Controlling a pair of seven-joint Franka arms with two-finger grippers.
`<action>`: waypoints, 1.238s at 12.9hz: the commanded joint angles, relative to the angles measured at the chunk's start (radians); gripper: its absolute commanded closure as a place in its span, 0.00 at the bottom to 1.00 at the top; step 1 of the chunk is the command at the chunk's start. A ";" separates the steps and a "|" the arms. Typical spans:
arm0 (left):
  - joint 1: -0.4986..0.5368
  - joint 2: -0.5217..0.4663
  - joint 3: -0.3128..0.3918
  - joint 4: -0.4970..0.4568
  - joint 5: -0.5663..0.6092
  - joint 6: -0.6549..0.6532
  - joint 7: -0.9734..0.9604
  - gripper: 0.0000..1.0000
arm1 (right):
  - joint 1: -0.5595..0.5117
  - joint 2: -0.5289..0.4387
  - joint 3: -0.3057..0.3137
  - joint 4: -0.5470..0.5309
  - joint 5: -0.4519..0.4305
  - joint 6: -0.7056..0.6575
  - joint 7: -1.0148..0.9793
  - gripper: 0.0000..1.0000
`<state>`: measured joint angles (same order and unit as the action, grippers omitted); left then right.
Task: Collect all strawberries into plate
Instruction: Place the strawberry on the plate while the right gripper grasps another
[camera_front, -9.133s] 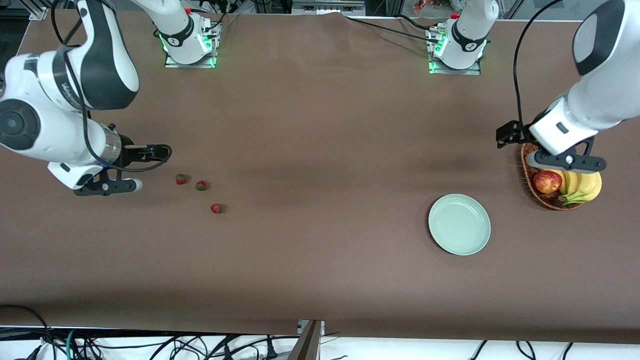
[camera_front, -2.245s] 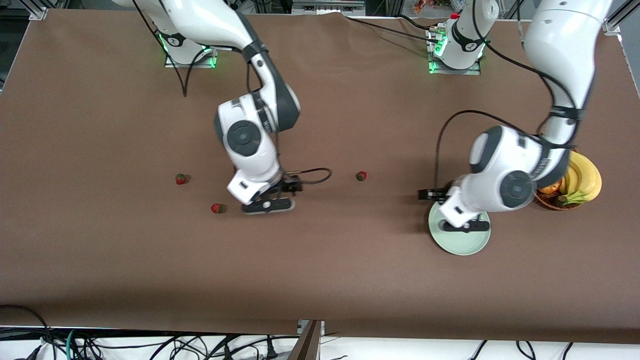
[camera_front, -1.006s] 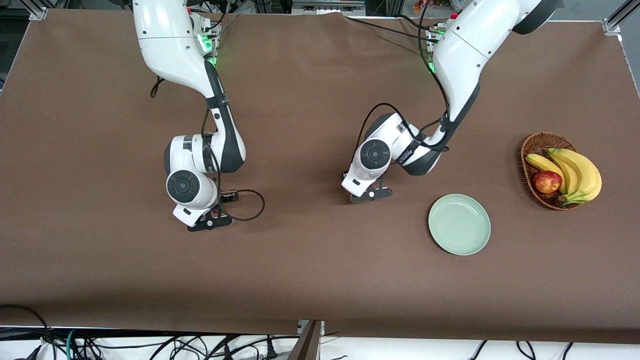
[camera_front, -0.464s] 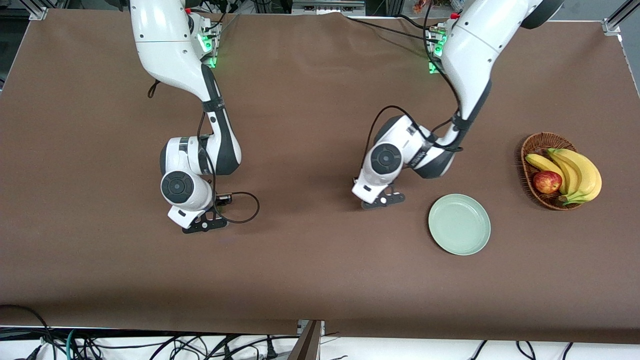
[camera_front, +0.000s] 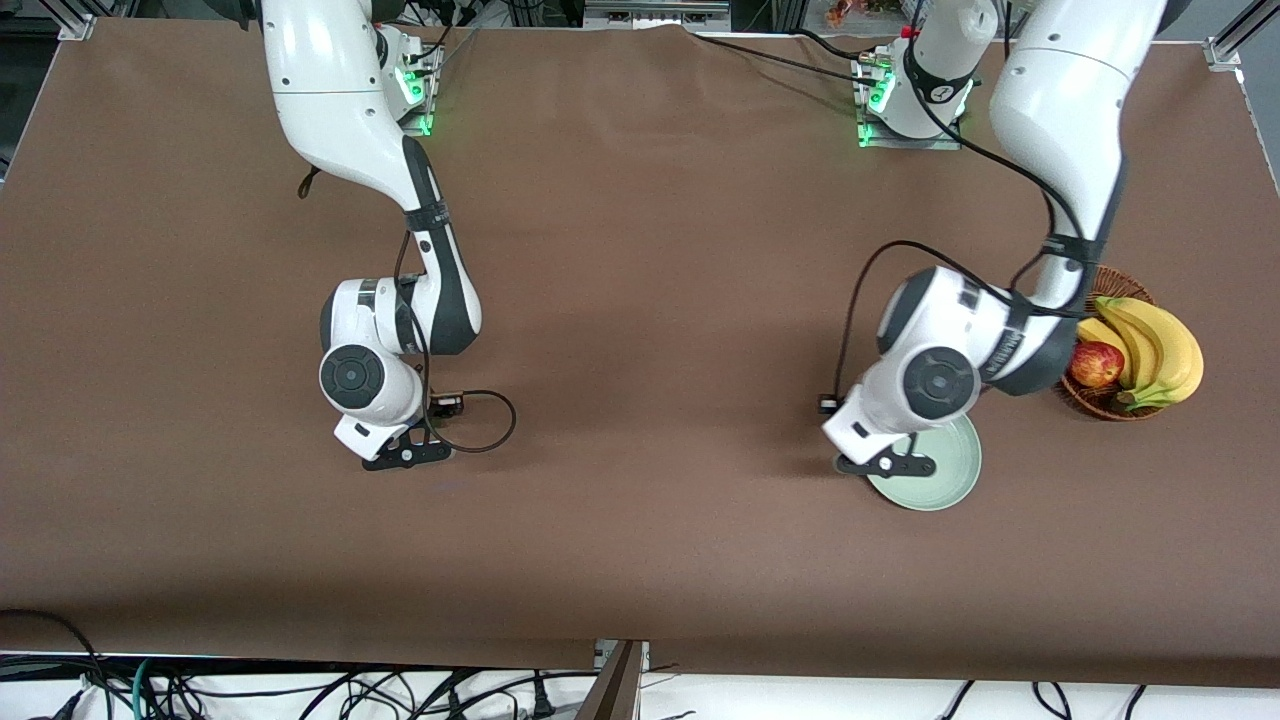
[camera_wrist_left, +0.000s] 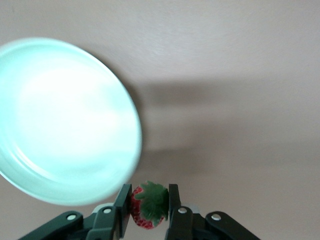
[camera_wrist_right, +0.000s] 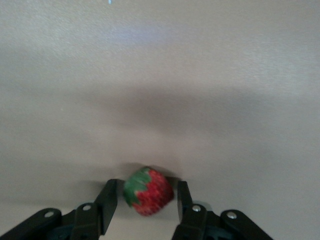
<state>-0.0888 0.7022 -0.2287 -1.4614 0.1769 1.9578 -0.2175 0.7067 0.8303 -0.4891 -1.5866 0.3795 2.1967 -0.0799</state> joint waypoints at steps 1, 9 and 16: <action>0.003 0.054 0.015 0.038 0.058 0.061 0.267 0.71 | -0.007 0.015 0.007 0.023 0.029 0.008 0.000 0.48; 0.046 0.077 0.022 0.024 0.088 0.118 0.418 0.00 | 0.086 -0.002 0.009 0.123 0.085 -0.109 0.188 0.81; 0.107 -0.001 0.026 0.041 0.073 0.010 0.412 0.00 | 0.148 0.020 0.235 0.252 0.085 0.001 0.607 0.80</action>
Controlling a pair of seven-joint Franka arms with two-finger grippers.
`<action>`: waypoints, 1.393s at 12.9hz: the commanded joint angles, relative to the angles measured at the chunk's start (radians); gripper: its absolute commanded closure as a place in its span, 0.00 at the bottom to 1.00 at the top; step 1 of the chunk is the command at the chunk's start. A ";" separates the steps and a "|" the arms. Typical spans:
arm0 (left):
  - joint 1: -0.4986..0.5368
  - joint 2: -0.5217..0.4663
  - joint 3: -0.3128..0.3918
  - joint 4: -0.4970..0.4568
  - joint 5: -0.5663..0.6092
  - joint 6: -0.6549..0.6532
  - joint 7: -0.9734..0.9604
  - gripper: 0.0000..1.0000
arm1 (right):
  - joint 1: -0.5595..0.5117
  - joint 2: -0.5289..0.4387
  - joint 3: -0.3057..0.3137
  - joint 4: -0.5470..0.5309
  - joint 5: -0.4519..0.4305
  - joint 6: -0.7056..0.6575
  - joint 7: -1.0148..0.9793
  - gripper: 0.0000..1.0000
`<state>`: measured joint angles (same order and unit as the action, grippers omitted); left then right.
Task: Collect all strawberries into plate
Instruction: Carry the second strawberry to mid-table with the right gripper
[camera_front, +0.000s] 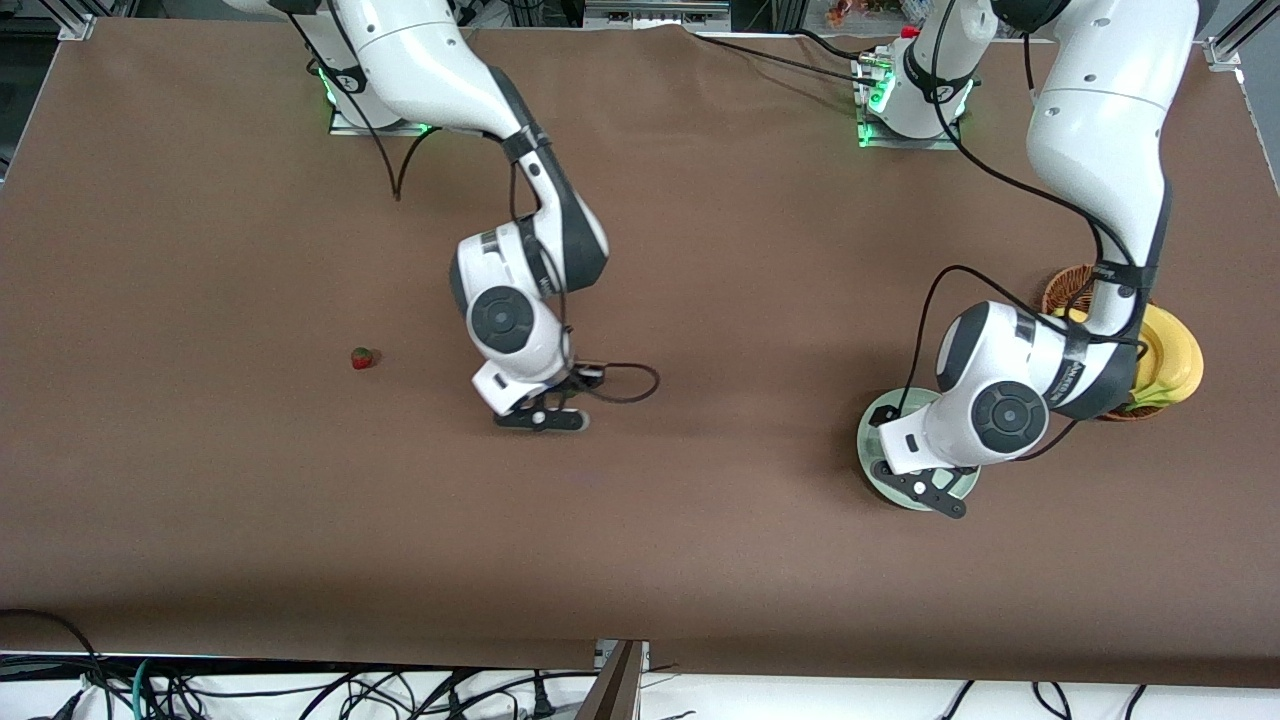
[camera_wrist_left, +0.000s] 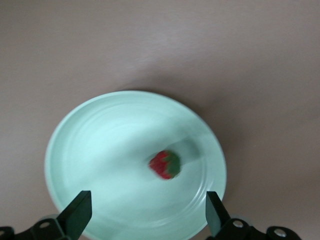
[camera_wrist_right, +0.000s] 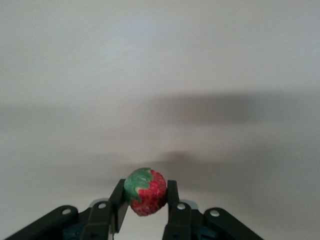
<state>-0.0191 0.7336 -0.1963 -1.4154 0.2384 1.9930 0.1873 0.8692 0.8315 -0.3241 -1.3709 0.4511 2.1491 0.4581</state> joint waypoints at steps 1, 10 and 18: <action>0.045 -0.040 -0.006 -0.007 0.012 -0.034 0.008 0.00 | -0.010 0.029 0.121 0.039 0.012 0.105 0.155 0.80; 0.053 -0.045 -0.008 -0.007 -0.112 -0.056 -0.055 0.00 | 0.044 0.215 0.238 0.213 -0.005 0.431 0.395 0.51; 0.002 -0.056 -0.070 -0.010 -0.175 -0.108 -0.427 0.00 | -0.231 0.029 0.240 0.222 0.001 -0.051 0.127 0.22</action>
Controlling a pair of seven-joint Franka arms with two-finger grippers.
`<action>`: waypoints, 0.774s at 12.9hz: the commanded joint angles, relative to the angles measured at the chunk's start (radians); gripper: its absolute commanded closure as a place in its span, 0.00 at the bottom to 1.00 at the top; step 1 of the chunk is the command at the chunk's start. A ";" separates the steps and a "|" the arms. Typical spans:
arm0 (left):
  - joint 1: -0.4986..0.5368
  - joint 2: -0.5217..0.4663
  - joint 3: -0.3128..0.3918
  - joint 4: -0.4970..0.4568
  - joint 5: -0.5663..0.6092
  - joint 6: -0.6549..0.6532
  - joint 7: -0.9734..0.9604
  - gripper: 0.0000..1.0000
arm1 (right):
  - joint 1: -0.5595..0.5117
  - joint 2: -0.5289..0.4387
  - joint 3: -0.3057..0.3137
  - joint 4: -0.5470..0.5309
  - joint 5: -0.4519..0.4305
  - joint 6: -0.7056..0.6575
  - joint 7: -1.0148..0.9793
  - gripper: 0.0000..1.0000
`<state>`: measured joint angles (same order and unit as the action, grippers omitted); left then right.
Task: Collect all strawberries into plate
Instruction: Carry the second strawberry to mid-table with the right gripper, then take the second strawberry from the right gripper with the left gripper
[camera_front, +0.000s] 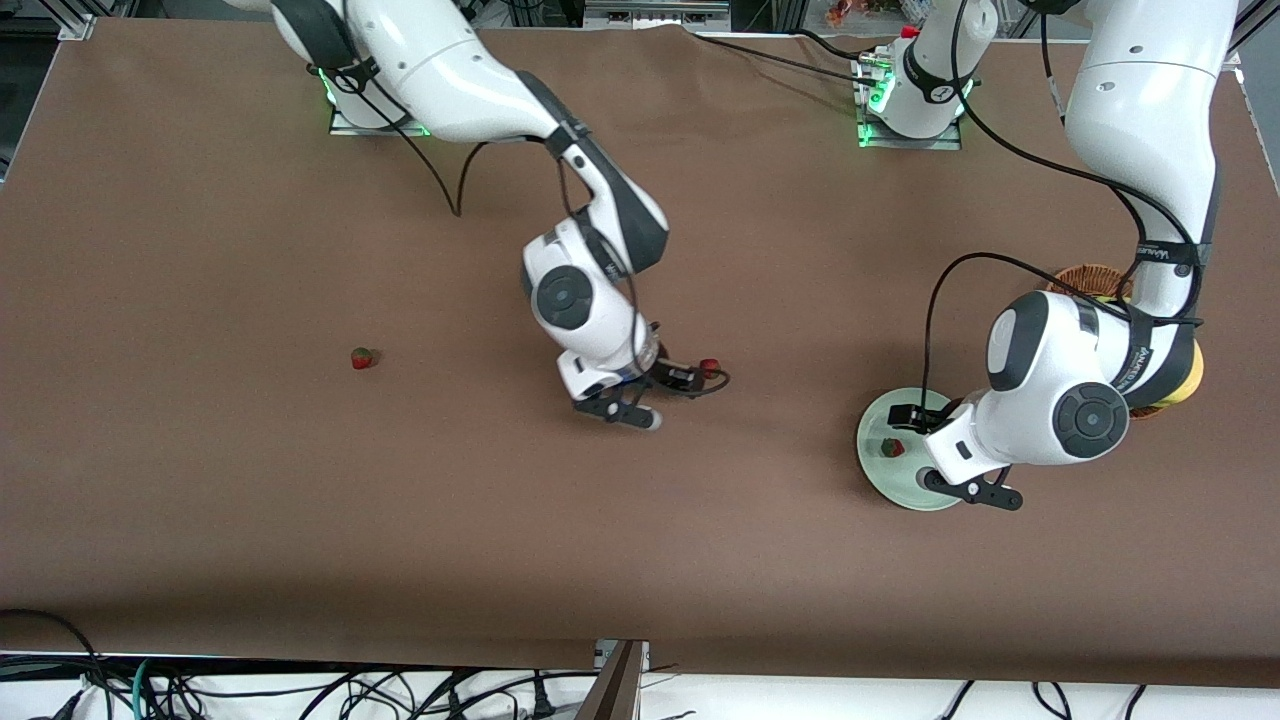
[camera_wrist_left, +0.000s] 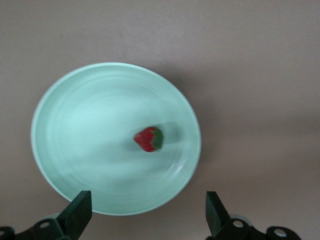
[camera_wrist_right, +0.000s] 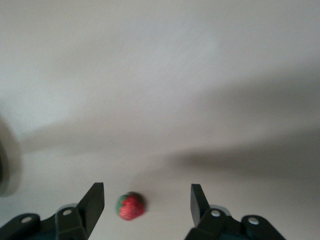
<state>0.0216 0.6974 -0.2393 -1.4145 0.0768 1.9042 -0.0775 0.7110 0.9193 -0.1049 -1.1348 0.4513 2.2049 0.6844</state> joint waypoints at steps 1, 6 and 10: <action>-0.061 -0.013 -0.052 -0.009 -0.014 -0.008 -0.303 0.00 | -0.118 -0.083 0.018 -0.014 -0.002 -0.178 -0.188 0.22; -0.277 0.025 -0.054 -0.050 -0.002 0.157 -0.817 0.00 | -0.180 -0.187 -0.186 -0.171 -0.059 -0.381 -0.694 0.22; -0.358 0.056 -0.049 -0.113 0.006 0.266 -0.966 0.00 | -0.179 -0.309 -0.364 -0.478 -0.106 -0.294 -0.980 0.22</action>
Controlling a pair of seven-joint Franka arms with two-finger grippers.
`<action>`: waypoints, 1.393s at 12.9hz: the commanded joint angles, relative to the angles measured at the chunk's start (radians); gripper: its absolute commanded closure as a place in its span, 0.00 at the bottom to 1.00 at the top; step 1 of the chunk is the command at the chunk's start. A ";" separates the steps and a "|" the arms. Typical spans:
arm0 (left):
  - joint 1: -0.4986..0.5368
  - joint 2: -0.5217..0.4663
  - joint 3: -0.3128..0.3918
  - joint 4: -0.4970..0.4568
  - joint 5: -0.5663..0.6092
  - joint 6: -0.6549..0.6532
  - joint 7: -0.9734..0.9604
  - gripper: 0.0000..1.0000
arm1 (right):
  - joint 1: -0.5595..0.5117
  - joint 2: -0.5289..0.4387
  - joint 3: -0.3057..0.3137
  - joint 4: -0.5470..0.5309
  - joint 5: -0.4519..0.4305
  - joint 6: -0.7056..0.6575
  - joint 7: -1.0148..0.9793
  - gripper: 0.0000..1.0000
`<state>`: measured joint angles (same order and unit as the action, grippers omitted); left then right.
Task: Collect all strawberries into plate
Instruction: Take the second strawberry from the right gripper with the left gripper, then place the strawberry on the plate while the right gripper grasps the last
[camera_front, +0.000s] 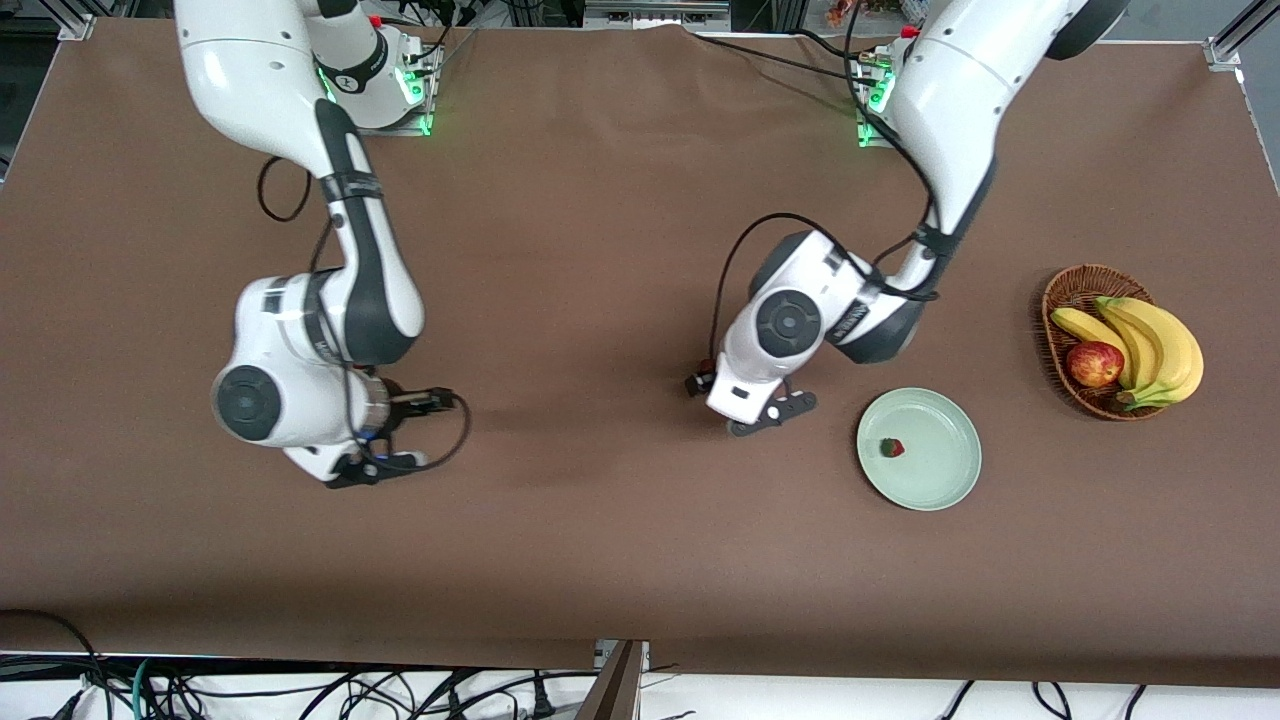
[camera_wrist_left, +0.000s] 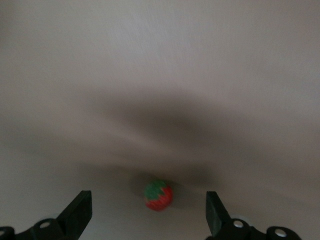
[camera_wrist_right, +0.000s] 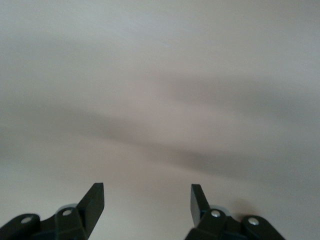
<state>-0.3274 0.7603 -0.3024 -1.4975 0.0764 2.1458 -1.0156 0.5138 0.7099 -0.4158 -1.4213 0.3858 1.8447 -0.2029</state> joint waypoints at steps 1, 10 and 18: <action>-0.009 0.002 0.014 -0.041 0.006 0.052 -0.027 0.00 | 0.018 -0.099 -0.079 -0.241 -0.044 0.092 -0.133 0.22; -0.041 0.022 0.015 -0.102 0.006 0.151 -0.031 0.65 | 0.022 -0.204 -0.083 -0.593 0.001 0.390 -0.202 0.24; 0.005 -0.047 0.060 -0.084 0.026 0.091 0.021 0.83 | 0.022 -0.182 -0.072 -0.599 0.018 0.413 -0.202 0.35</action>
<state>-0.3459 0.7670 -0.2522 -1.5724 0.0804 2.2778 -1.0286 0.5309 0.5496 -0.4891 -1.9830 0.3827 2.2308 -0.3961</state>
